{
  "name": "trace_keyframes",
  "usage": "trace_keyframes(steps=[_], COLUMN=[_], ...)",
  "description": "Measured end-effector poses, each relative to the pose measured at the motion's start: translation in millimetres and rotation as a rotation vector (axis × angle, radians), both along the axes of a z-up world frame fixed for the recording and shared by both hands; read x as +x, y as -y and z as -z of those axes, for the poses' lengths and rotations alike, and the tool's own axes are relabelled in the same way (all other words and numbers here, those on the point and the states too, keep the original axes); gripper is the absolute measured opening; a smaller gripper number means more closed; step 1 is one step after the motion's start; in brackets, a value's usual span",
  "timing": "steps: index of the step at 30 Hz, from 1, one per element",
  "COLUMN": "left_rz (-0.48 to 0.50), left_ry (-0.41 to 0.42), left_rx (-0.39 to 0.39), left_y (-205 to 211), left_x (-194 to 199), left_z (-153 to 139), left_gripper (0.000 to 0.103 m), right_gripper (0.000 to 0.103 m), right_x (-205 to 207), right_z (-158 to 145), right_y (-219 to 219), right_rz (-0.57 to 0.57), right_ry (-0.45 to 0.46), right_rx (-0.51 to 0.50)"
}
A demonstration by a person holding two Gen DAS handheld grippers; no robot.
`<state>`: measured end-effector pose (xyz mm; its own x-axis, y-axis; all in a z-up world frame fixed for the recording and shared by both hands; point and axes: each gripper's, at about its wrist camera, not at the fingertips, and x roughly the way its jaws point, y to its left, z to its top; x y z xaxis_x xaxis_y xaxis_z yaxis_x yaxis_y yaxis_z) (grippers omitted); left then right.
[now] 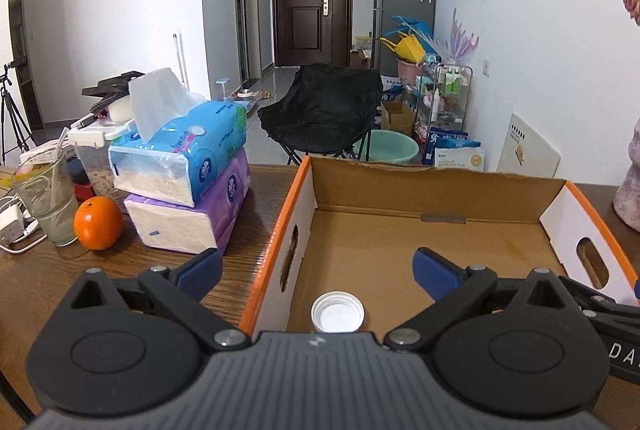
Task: Organize rigid objects
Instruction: 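Open both tools to drop the white and purple caps into the box, then withdraw both tools from the box back toward the remaining objects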
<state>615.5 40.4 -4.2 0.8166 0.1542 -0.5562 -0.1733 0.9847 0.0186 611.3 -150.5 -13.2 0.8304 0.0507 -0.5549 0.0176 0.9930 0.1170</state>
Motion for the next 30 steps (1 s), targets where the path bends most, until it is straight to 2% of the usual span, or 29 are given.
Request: trace_keyframes(steps=[5, 17, 30], left_rz=[-0.022, -0.031, -0.05], left_ry=[0.019, 0.047, 0.079], left_rx=[0.012, 0.03, 0.033], left_y=[-3, -15, -33], left_x=[-12, -51, -115], left_z=[-9, -21, -34], left_gripper=[0.103, 0.103, 0.103], right_gripper=[0.103, 0.103, 0.103], right_x=[-14, -64, -125], right_z=[-9, -30, -42], right_y=[-3, -5, 1], right_rz=[0.004, -0.03, -0.048], right_ry=[0.032, 0.102, 0.151], right_rx=[-0.042, -0.068, -0.069])
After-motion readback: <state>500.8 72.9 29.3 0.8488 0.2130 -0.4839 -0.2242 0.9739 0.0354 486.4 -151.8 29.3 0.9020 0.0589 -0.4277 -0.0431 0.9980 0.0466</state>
